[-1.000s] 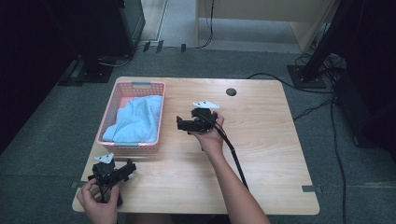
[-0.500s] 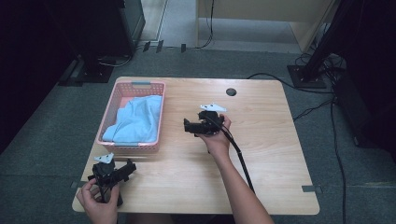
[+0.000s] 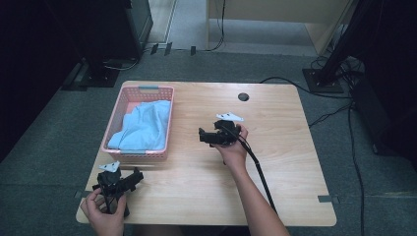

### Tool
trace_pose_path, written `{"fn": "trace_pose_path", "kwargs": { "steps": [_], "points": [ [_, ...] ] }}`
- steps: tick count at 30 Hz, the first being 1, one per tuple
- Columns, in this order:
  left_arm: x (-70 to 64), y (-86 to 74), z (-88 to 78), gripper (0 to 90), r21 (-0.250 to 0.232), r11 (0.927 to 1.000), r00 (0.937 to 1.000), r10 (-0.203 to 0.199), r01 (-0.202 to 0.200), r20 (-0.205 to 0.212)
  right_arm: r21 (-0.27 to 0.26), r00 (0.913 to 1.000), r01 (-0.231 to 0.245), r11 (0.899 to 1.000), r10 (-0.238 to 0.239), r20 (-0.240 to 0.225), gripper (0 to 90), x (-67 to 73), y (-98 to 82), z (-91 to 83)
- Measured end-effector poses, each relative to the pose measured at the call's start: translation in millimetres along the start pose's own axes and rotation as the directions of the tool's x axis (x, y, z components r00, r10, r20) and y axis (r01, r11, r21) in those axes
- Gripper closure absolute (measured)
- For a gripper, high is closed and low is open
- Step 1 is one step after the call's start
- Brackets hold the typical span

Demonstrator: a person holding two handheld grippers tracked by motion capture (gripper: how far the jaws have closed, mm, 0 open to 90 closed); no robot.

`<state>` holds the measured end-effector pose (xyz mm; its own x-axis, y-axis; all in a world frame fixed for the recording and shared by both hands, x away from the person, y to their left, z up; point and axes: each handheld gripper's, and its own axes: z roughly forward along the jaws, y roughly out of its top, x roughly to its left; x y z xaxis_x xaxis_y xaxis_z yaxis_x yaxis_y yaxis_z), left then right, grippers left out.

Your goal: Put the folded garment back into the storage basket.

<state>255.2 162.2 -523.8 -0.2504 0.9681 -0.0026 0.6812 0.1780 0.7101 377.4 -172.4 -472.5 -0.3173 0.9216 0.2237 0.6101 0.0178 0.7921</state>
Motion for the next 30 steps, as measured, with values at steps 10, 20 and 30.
{"fn": "trace_pose_path", "kwargs": {
  "steps": [10, 20, 30],
  "points": [
    [0.0, 0.0, 0.0, 0.0, 0.000, 1.0000, 1.0000, 0.000, 0.000, 0.000, 0.009, 0.9998, -0.005, 1.000, 0.005, 0.021, 0.0, -11.4, -8.7, -2.5],
    [-0.4, -0.3, -0.2, 0.0, -0.002, 1.0000, 1.0000, -0.003, 0.003, -0.003, 0.017, 0.9988, -0.018, 1.000, 0.018, 0.045, 0.0, -23.8, -17.5, -6.2],
    [-0.4, -0.3, -0.2, 0.0, -0.001, 1.0000, 1.0000, -0.003, 0.003, -0.003, 0.021, 0.9973, -0.017, 1.000, 0.015, 0.072, 0.0, -34.3, -24.9, -10.1]
  ]
}}
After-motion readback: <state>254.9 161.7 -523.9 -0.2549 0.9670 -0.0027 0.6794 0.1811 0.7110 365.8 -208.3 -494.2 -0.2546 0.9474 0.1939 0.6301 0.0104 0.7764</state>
